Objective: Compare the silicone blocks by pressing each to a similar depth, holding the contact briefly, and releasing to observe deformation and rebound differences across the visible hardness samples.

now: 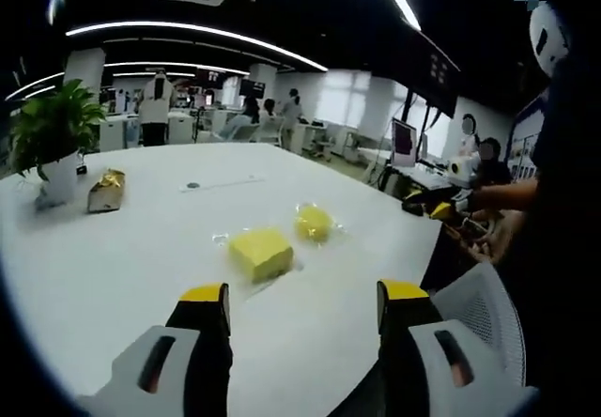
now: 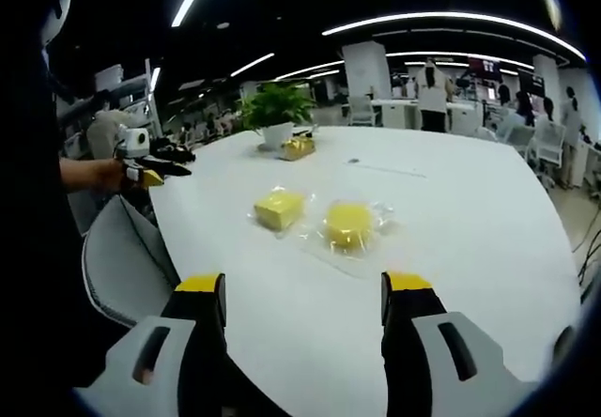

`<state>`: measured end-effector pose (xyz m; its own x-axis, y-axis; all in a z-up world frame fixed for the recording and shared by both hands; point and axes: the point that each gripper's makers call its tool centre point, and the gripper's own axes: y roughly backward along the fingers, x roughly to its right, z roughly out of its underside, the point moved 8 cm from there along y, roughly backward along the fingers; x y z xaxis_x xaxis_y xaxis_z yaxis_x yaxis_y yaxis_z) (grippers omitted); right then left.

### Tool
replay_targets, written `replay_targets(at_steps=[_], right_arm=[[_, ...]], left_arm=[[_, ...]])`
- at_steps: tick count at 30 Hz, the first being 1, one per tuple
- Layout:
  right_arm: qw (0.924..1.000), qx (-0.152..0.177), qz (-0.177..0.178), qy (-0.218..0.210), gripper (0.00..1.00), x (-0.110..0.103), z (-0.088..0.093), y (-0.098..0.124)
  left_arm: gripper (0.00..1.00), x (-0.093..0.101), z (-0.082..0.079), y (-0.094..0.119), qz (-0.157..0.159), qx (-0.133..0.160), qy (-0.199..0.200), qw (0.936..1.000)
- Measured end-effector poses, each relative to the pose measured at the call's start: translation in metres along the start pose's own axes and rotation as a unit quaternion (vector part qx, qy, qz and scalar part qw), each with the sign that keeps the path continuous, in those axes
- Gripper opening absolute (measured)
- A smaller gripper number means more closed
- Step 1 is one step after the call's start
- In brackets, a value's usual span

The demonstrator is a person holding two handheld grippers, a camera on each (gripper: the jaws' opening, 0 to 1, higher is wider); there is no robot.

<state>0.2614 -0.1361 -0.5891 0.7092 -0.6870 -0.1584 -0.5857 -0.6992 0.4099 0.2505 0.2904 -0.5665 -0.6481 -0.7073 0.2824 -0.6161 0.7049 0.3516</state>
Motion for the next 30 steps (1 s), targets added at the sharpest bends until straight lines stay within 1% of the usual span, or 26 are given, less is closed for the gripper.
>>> replay_targets(at_steps=[2, 4, 7, 9, 11, 12, 13, 15, 16, 17, 19, 20, 22, 25, 26, 27, 28, 29, 30], right_arm=[[1.0, -0.003, 0.003, -0.002, 0.62, 0.003, 0.001, 0.001], [1.0, -0.005, 0.007, -0.002, 0.62, 0.006, 0.001, 0.003], [0.9999, -0.003, 0.012, -0.005, 0.62, 0.01, 0.002, 0.006], [0.9999, -0.003, 0.014, -0.005, 0.62, 0.01, 0.001, 0.006], [0.9999, -0.004, 0.014, -0.004, 0.61, 0.01, 0.002, 0.006], [0.9999, -0.004, 0.014, -0.003, 0.6, 0.01, 0.002, 0.007], [0.9999, -0.005, 0.014, -0.002, 0.6, 0.011, 0.003, 0.007], [0.9998, -0.006, 0.018, -0.003, 0.61, 0.009, 0.002, 0.008], [0.9998, -0.006, 0.018, -0.002, 0.61, 0.009, 0.002, 0.009], [0.9998, -0.008, 0.019, -0.001, 0.6, 0.011, 0.004, 0.01], [0.9996, -0.016, 0.024, 0.003, 0.6, 0.012, 0.006, 0.012], [0.9995, -0.019, 0.025, 0.004, 0.6, 0.013, 0.007, 0.013], [0.9994, -0.02, 0.027, 0.003, 0.6, 0.013, 0.009, 0.015], [0.9993, -0.021, 0.03, -0.001, 0.6, 0.013, 0.012, 0.019], [0.9993, -0.022, 0.03, -0.002, 0.6, 0.012, 0.013, 0.02], [0.9992, -0.025, 0.032, -0.001, 0.6, 0.013, 0.013, 0.021], [0.999, -0.028, 0.035, 0.001, 0.59, 0.014, 0.015, 0.023], [0.9988, -0.03, 0.039, 0.0, 0.59, 0.015, 0.015, 0.024], [0.9986, -0.03, 0.043, -0.002, 0.59, 0.016, 0.016, 0.027]], left_arm=[[0.61, 0.0, -0.005, -0.006, 0.002, 0.002, -0.004, 1.0], [0.63, 0.002, -0.011, -0.013, 0.017, 0.006, 0.006, 0.9998], [0.63, 0.001, -0.018, -0.024, 0.029, 0.003, 0.016, 0.9994], [0.61, -0.002, -0.02, -0.035, 0.04, -0.019, 0.044, 0.9981], [0.61, -0.005, -0.029, -0.048, 0.05, -0.012, 0.053, 0.9973], [0.6, -0.006, -0.035, -0.056, 0.053, 0.0, 0.067, 0.9964], [0.59, -0.006, -0.039, -0.061, 0.057, 0.003, 0.074, 0.9956], [0.59, -0.008, -0.047, -0.075, 0.061, 0.004, 0.082, 0.9947], [0.59, -0.009, -0.05, -0.081, 0.062, 0.001, 0.083, 0.9946], [0.58, -0.01, -0.052, -0.089, 0.064, -0.015, 0.103, 0.9925], [0.58, -0.011, -0.058, -0.104, 0.068, -0.015, 0.1, 0.9926], [0.58, -0.012, -0.059, -0.106, 0.068, -0.016, 0.1, 0.9925], [0.58, -0.012, -0.065, -0.12, 0.074, -0.021, 0.102, 0.9918], [0.57, -0.013, -0.072, -0.142, 0.086, -0.027, 0.114, 0.9894], [0.57, -0.014, -0.072, -0.148, 0.088, -0.033, 0.119, 0.9885], [0.57, -0.015, -0.072, -0.157, 0.087, -0.046, 0.132, 0.9864], [0.57, -0.016, -0.072, -0.164, 0.09, -0.05, 0.134, 0.9857], [0.57, -0.017, -0.071, -0.173, 0.091, -0.062, 0.136, 0.9847], [0.56, -0.018, -0.071, -0.18, 0.088, -0.066, 0.138, 0.9843]])
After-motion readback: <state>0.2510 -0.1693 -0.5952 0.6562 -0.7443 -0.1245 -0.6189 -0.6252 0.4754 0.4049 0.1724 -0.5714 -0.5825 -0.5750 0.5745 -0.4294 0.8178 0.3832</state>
